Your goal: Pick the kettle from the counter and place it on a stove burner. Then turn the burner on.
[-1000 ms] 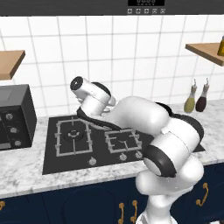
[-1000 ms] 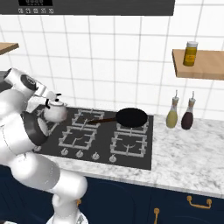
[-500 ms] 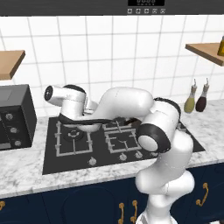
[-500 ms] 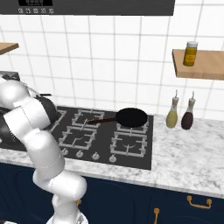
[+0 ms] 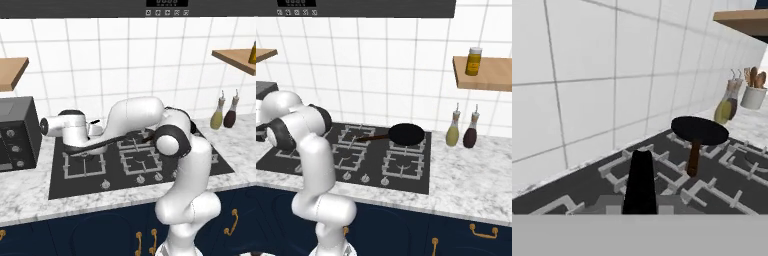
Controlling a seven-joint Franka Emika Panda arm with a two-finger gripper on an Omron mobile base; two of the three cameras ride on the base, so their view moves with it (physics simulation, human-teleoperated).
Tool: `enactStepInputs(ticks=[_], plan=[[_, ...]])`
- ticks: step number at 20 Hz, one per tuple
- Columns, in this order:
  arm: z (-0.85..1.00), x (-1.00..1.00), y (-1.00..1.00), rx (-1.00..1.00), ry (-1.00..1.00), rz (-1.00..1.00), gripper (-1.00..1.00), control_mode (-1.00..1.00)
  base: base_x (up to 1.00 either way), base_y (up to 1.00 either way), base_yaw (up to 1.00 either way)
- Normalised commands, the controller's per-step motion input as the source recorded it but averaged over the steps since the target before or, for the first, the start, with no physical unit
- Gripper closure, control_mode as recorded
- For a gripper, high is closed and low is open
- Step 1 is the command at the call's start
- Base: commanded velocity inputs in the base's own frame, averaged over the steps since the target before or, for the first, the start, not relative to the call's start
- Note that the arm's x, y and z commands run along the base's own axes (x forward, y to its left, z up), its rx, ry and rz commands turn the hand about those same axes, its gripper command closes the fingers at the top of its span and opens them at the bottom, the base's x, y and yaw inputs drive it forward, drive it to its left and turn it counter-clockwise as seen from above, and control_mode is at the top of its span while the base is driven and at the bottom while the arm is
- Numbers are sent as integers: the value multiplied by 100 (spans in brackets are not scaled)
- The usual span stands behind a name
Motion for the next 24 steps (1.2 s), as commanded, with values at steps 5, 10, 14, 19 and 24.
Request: enactStepInputs(ticks=[5, 10, 14, 19, 24], plan=[[-13, 31, 52, -6, -22, -1, 100, -100, 0, 0, 0], [-16, 30, 34, -6, -9, -2, 100, -100, 0, 0, 0], [-30, 25, 21, -6, 0, -1, 100, -100, 0, 0, 0], [-42, 22, 13, -5, 0, 0, 100, -100, 0, 0, 0], [-45, 18, 0, -8, 0, 0, 100, -100, 0, 0, 0]])
